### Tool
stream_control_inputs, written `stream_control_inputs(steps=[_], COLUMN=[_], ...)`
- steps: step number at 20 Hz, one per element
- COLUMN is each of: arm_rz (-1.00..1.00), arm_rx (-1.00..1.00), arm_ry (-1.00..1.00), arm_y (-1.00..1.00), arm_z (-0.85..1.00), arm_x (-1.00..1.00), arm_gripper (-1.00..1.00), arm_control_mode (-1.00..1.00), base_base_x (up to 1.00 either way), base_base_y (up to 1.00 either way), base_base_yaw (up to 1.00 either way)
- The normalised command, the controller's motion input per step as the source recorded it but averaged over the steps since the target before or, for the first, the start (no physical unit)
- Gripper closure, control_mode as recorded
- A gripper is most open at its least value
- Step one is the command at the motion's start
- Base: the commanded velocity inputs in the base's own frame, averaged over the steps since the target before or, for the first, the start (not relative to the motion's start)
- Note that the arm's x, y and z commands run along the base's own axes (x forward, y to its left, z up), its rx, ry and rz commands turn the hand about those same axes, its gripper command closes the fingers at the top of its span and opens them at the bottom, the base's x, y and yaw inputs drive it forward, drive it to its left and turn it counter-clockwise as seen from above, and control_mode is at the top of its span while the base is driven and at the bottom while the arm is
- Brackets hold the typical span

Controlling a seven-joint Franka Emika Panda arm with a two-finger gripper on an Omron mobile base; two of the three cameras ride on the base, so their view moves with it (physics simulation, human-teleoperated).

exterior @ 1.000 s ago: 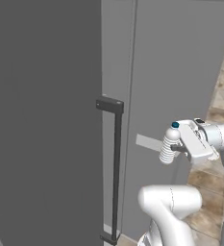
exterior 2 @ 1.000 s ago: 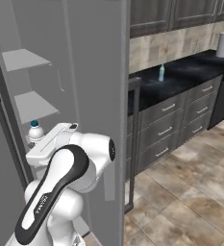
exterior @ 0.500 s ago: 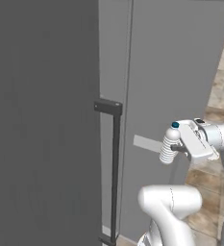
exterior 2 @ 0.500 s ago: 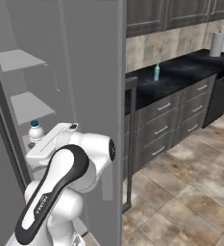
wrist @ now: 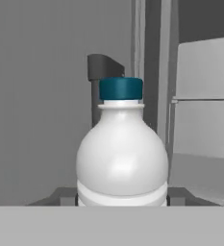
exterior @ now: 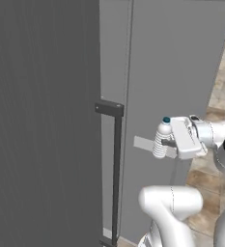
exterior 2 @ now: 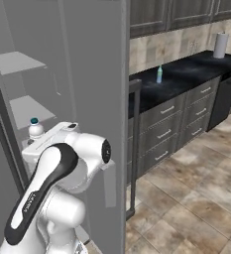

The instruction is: Take the bottled waters from the counter and place them in the freezer to freeze. Close the freezer door after placing the bottles.

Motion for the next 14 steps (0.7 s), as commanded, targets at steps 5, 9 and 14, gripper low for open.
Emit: stream_control_inputs(steps=[5,9,14], arm_rz=[-0.24,-0.19,-0.04], arm_rx=[0.0,0.0,0.0], arm_ry=[-0.02,-0.04,-0.01], arm_y=[0.63,0.54,0.54], arm_z=[0.0,-0.06,-0.17], arm_x=[0.52,0.44,0.42], arm_gripper=[1.0,1.0,1.0], arm_control_mode=[-1.0,-1.0,-1.0], base_base_x=[0.0,0.0,0.0], base_base_y=[0.0,0.0,0.0], base_base_yaw=[0.0,0.0,0.0])
